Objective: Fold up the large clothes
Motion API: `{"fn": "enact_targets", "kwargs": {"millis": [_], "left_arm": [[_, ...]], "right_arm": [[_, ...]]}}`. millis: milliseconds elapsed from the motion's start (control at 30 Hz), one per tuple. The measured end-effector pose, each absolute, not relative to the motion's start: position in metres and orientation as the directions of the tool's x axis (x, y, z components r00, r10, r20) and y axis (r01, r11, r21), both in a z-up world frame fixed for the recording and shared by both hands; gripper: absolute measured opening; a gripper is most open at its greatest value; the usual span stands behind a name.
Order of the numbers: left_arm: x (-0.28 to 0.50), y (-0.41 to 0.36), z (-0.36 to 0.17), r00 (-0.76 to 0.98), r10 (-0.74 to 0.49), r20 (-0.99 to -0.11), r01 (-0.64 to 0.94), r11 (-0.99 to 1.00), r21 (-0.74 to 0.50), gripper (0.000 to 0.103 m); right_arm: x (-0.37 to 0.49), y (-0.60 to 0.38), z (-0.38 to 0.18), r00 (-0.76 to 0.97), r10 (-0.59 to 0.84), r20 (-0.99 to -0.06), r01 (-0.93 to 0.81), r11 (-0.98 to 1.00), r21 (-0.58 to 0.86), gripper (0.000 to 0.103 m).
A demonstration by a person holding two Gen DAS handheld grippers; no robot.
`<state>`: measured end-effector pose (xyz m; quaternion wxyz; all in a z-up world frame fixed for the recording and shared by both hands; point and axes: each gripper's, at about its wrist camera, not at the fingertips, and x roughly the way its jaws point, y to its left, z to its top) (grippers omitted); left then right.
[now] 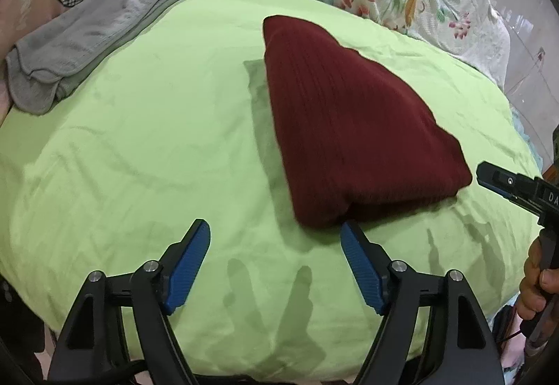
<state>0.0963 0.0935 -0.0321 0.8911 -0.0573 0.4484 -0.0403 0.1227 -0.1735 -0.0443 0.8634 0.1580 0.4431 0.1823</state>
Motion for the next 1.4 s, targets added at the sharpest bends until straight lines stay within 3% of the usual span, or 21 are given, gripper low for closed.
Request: {"fn": "enact_targets", "kwargs": {"millis": [400, 700, 933, 1033, 1100, 1400], "left_arm": [[0.060, 0.085, -0.058, 0.514, -0.070, -0.855, 0.022, 0.997, -0.069, 0.079], [0.060, 0.080, -0.048, 0.496, -0.008, -0.868, 0.004, 1.000, -0.008, 0.079], [0.052, 0.069, 0.001, 0.591, 0.085, -0.802, 0.002, 0.994, 0.107, 0.081], [0.050, 0.066, 0.020, 0.634, 0.089, -0.768, 0.003, 0.993, 0.117, 0.084], [0.054, 0.066, 0.025, 0.646, 0.099, -0.757, -0.003, 0.992, 0.127, 0.087], [0.078, 0.075, -0.001, 0.589, 0.124, -0.799, -0.008, 0.989, 0.148, 0.090]], "right_arm": [[0.071, -0.164, -0.069, 0.483, 0.425, -0.765, -0.206, 0.905, 0.372, 0.077], [0.065, -0.163, -0.064, 0.481, 0.391, -0.785, -0.222, 0.920, 0.322, 0.079], [0.069, -0.171, -0.029, 0.520, 0.391, -0.759, -0.270, 0.919, 0.289, 0.082], [0.069, -0.173, -0.017, 0.547, 0.401, -0.735, -0.291, 0.914, 0.283, 0.090], [0.072, -0.172, -0.015, 0.556, 0.401, -0.728, -0.299, 0.914, 0.275, 0.103], [0.086, -0.159, -0.042, 0.496, 0.418, -0.761, -0.295, 0.905, 0.306, 0.103]]}}
